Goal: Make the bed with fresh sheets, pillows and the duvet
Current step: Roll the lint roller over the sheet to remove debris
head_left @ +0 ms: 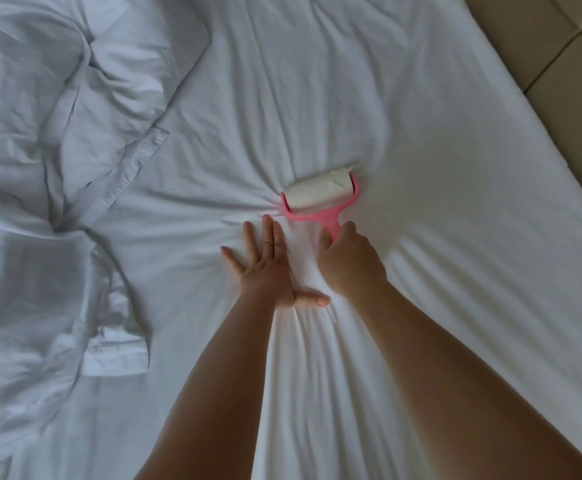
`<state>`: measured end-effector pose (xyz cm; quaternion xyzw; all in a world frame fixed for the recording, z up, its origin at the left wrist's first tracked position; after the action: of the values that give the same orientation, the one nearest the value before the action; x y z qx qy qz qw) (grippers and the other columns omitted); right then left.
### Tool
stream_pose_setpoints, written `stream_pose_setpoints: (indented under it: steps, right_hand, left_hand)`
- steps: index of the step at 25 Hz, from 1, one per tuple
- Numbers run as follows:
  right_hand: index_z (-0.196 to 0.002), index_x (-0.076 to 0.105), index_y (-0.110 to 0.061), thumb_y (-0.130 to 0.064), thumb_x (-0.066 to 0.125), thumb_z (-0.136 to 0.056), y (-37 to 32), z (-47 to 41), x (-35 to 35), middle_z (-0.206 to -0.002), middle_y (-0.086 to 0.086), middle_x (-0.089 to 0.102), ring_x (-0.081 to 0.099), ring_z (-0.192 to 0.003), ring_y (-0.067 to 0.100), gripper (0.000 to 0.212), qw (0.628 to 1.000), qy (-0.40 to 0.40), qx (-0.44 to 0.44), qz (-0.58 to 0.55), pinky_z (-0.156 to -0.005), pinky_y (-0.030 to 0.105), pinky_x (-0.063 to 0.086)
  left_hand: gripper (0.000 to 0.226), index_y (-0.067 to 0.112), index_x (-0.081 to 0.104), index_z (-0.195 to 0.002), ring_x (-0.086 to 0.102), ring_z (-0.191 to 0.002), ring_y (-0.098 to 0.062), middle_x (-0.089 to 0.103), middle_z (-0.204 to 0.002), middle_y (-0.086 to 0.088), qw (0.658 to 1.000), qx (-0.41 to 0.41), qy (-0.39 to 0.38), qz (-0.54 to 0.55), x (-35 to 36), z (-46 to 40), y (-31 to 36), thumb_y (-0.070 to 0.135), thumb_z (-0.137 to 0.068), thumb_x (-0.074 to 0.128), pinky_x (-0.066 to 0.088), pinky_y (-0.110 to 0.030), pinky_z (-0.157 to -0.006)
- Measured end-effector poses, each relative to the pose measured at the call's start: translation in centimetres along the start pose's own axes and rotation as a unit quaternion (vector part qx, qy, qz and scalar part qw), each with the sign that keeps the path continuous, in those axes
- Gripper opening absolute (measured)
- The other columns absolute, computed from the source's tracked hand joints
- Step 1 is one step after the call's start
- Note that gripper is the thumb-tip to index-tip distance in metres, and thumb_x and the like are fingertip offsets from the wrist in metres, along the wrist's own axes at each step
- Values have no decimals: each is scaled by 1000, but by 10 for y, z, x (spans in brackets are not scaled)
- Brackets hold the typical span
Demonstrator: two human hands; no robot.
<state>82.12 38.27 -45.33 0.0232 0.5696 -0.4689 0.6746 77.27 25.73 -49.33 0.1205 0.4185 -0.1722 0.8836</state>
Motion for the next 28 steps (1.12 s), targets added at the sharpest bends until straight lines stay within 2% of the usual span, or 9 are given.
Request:
stream_pose_setpoints:
  steps: [5, 10, 16, 24, 28]
  right_hand:
    - [-122, 42, -2, -38, 28, -102, -20, -27, -9, -116, 17, 57, 57, -107, 34, 44, 999, -2, -25, 20, -74, 32, 35]
    - [-123, 42, -2, -39, 29, -102, -8, -4, -15, -119, 17, 55, 55, -110, 34, 45, 1000, -29, -7, 5, -80, 33, 38]
    - [-122, 43, -2, -40, 27, -102, 24, 70, -23, -117, 15, 56, 56, -107, 30, 46, 998, -55, 20, 3, -78, 33, 39]
    - [-119, 45, -3, -41, 26, -102, 81, 191, -16, -113, 16, 58, 57, -105, 32, 45, 996, -63, 67, -3, -78, 33, 40]
    - [-118, 46, -2, -39, 27, -102, 91, 218, -15, -113, 15, 58, 58, -104, 32, 45, 994, -64, 84, -20, -83, 36, 44]
  left_hand:
    - [151, 9, -38, -136, -44, -130, -33, -46, -145, -4, 1000, -2, -4, -2, 0, -1, 0, 89, -49, 56, -15, -72, -101]
    - [149, 11, -31, -143, -38, -135, -31, -41, -149, -1, 1000, 2, 1, -2, -10, 8, -1, 87, -51, 59, -12, -70, -105]
    - [142, 11, -20, -148, -28, -142, -25, -31, -154, -4, 998, 39, 12, -51, 1, 56, -8, 78, -57, 66, -6, -55, -116]
    - [133, 10, -11, -151, -14, -146, -19, -14, -159, -4, 998, 65, -13, -25, 54, 150, -2, 62, -64, 76, 1, -46, -119]
    - [129, 11, -8, -152, -10, -147, -18, -10, -160, -2, 997, 72, -20, -25, 73, 181, -3, 59, -66, 76, 5, -46, -119]
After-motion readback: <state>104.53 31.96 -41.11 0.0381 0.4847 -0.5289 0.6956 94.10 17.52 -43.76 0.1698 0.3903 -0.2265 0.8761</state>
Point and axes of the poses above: each hand's wrist, its own z-axis away from the middle knuckle, its own x-axis out of the palm, y = z × x, the point moved 5 cm from there along -z, towards the middle knuckle
